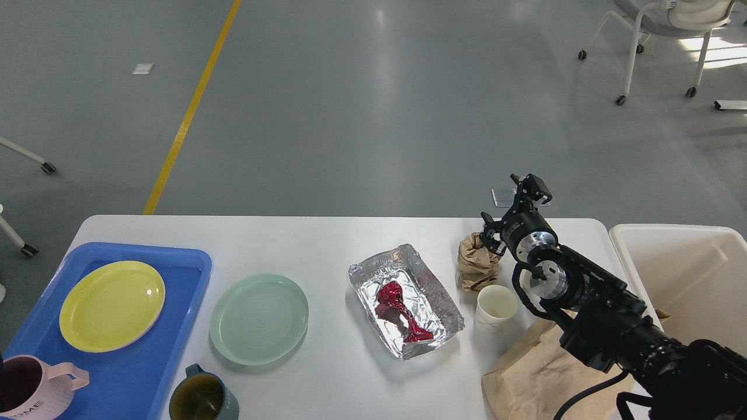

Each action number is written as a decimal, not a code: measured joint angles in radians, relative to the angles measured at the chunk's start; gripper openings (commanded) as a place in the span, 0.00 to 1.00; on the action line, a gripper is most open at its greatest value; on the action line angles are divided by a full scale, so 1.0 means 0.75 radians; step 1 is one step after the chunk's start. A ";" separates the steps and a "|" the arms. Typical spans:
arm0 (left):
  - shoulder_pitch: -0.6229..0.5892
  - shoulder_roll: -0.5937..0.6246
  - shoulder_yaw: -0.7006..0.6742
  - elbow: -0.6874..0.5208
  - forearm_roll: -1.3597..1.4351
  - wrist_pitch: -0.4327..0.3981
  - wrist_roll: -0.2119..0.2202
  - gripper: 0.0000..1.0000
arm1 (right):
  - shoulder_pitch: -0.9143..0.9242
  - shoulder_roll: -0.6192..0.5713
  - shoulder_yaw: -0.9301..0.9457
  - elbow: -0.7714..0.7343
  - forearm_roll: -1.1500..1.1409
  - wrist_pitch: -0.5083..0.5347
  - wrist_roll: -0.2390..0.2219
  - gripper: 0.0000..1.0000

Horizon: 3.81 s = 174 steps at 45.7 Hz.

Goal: Tidy desktop
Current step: 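Release the pink mug and raise the left gripper, then lower the left gripper onto the dark mug and grasp it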

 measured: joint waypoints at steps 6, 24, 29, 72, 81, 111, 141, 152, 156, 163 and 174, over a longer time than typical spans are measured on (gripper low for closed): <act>0.012 -0.002 0.002 0.000 0.000 0.000 0.002 0.07 | 0.000 0.000 0.000 0.000 0.000 0.000 0.000 1.00; 0.021 0.000 0.000 0.000 0.000 0.000 0.001 0.36 | 0.000 0.001 0.000 0.000 0.000 0.000 -0.001 1.00; 0.024 -0.001 0.002 0.000 0.000 0.000 0.002 0.42 | 0.000 0.001 0.000 0.000 0.000 0.000 -0.001 1.00; -0.510 -0.288 0.540 -0.026 -0.050 0.000 -0.010 0.95 | 0.000 0.001 0.000 0.001 0.000 0.000 0.000 1.00; -0.688 -0.469 0.572 -0.138 -0.049 0.000 0.002 0.95 | 0.000 0.001 0.000 0.001 0.000 0.000 0.000 1.00; -1.065 -1.093 0.500 -0.763 -0.048 0.000 0.003 0.94 | 0.000 0.001 0.000 0.000 0.000 0.000 0.000 1.00; -0.788 -1.087 0.503 -0.752 -0.048 0.000 0.009 0.94 | 0.000 0.000 0.000 0.001 0.000 0.000 0.000 1.00; -0.701 -1.089 0.502 -0.669 -0.049 0.000 0.009 0.94 | 0.000 0.000 0.000 0.002 0.000 0.000 0.000 1.00; -0.664 -1.089 0.502 -0.632 -0.049 0.000 0.009 0.94 | 0.000 0.000 0.000 0.002 0.000 0.000 0.000 1.00; -0.605 -1.090 0.492 -0.590 -0.051 0.000 0.009 0.94 | 0.000 0.000 0.000 0.002 0.000 0.000 0.000 1.00; -0.532 -1.089 0.491 -0.543 -0.051 0.000 0.008 0.90 | 0.000 0.000 0.000 0.001 0.000 0.000 0.000 1.00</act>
